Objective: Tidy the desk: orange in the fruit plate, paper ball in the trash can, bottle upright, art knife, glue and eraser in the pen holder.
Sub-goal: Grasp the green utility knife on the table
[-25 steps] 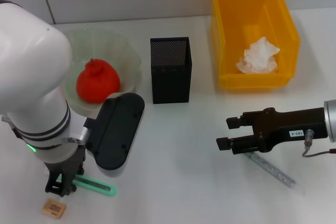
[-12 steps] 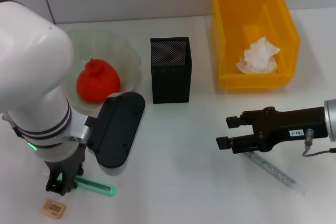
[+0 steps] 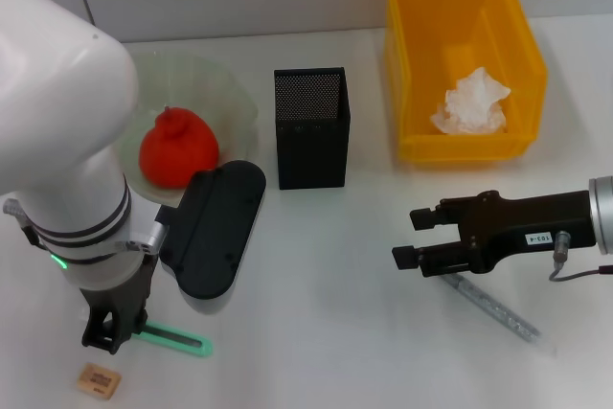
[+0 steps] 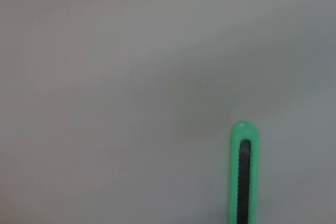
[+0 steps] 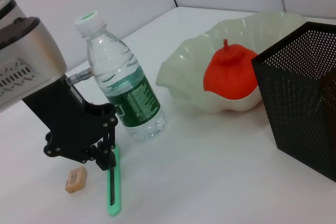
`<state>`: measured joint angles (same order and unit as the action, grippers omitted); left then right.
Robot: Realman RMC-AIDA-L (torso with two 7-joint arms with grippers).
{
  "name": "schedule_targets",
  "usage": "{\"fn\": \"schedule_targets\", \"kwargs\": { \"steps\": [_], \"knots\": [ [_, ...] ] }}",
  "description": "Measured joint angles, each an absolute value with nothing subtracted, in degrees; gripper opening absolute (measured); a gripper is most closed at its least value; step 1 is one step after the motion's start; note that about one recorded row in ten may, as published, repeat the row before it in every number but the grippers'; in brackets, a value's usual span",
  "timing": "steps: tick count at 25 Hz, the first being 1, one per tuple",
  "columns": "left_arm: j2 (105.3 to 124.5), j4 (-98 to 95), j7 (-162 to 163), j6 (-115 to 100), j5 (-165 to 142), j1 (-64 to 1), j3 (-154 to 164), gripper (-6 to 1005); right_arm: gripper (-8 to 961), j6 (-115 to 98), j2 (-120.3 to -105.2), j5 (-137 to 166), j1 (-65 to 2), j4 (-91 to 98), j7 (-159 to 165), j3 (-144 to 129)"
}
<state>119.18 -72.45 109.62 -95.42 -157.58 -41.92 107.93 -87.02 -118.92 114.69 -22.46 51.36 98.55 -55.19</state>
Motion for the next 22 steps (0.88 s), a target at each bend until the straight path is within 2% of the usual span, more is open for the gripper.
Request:
{"fn": "schedule_targets", "kwargs": {
  "steps": [2,3,22],
  "knots": [
    [119.18,-72.44,109.69,-95.44,-157.58,-41.93,107.95,138,756,-87.02,-118.92,114.69,-22.49,51.38,98.54,-55.19],
    [119.18,-72.41,109.82,-95.48,-157.54,-41.93,107.99,56,756,-87.01,-118.91,114.69,-22.54,51.37,98.54,-55.19],
    [119.18,-73.3,109.81,-95.33,-157.69,-41.9,107.95,60,757,-86.61,-118.83,114.7,-22.61,51.06,98.34,-55.2]
  ]
}}
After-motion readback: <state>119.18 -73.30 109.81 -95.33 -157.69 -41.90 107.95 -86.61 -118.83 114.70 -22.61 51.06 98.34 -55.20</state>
